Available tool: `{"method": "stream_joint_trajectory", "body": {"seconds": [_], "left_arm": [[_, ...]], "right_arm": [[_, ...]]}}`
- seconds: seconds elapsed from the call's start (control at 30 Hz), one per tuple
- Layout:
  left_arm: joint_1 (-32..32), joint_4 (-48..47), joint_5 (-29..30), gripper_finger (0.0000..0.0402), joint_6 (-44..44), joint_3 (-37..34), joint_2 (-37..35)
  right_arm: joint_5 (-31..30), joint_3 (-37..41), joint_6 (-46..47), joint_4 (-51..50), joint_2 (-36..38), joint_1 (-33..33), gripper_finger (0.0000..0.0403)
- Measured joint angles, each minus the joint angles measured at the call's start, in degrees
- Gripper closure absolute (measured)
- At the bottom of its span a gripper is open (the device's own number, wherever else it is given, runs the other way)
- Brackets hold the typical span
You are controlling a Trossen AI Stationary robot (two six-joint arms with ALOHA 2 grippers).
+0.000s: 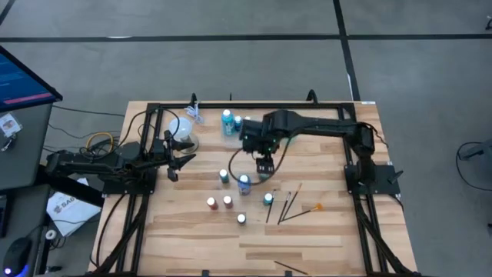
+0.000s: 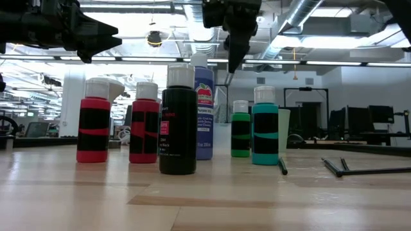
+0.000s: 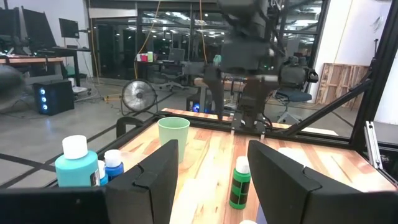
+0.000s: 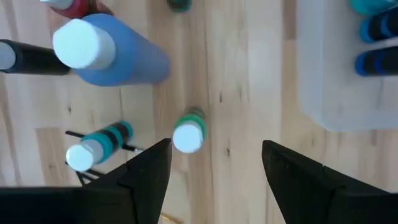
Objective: Pick & Place Paint Supplies
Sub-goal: Put the small green paint bottle into the bin
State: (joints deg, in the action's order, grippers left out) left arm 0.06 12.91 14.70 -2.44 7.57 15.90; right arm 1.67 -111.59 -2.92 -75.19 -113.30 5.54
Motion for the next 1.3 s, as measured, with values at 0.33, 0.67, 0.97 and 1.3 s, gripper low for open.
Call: {"method": "stream_joint_trajectory", "body": {"seconds": [0.33,0.67,0.97,1.3], "left_arm": [[0.00,0.00,0.00,0.0225,0.00,0.00,0.01],[0.00,-0.02,0.00,0.0225,-0.02,0.00,0.02],[0.00,-0.02,0.00,0.0225,-0.02,0.00,0.01],[0.01,-0.04,0.00,0.0225,-0.02,0.00,0.01]], "right_arm": [[-0.05,9.93,0.93,6.96,0.20,-0.22,0.0159],[1.63,14.88,1.05,13.09,0.19,-0.29,0.0159],[3.01,16.06,1.11,14.35,0.18,-0.81,0.0159],[2.95,16.11,0.89,16.07,0.18,-1.80,0.0159]]}}
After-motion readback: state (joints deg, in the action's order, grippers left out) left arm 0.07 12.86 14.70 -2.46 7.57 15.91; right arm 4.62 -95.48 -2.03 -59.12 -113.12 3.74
